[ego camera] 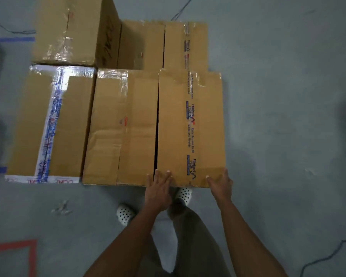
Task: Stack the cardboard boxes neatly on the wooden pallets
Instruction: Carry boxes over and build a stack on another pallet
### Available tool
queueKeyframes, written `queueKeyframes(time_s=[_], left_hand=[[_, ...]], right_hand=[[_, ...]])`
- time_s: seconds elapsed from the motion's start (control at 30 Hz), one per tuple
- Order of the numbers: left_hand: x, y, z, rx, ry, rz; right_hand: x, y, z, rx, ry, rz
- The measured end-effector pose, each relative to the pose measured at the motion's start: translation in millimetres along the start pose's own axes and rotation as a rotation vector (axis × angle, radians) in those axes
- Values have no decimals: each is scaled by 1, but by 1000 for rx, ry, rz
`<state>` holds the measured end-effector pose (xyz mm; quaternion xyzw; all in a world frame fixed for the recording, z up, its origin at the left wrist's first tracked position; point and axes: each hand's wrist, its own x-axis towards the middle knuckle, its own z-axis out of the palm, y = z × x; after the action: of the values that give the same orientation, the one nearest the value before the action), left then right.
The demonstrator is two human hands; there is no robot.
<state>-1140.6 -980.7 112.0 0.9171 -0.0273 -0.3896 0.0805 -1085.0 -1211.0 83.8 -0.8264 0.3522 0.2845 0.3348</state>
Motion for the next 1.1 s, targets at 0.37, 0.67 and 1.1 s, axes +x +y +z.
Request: queueKeyframes(time_s=[0.37,0.67,1.1], left_hand=[[-21,-7,19,-191,-43,-166],[-26,6,23,-262,-86,-208],[-30,1,26,-284,-67,-264]], right_hand=[[-3,-6,6,-18,-21,77],[-4,1,1,-72,-77,51],[-1,24,-14,95,-272,28]])
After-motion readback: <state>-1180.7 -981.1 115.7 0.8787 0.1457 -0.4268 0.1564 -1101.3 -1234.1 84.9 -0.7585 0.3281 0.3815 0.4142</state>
